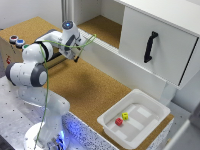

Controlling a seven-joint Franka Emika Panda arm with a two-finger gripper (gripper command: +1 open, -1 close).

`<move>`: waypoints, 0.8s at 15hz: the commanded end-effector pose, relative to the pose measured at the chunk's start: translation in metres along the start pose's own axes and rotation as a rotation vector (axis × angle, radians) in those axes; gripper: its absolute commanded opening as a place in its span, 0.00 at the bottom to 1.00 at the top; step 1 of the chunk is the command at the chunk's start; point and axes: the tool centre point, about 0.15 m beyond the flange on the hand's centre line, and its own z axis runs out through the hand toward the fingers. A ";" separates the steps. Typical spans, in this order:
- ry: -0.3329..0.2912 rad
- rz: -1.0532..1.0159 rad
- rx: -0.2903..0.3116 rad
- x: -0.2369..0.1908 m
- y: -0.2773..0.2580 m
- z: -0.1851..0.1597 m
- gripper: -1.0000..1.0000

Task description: Put the grasped purple block inside the left cabinet

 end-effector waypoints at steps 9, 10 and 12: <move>-0.099 0.017 -0.270 0.134 -0.001 0.081 0.00; -0.098 0.013 -0.275 0.136 0.000 0.086 0.00; -0.086 0.004 -0.300 0.141 0.002 0.097 0.00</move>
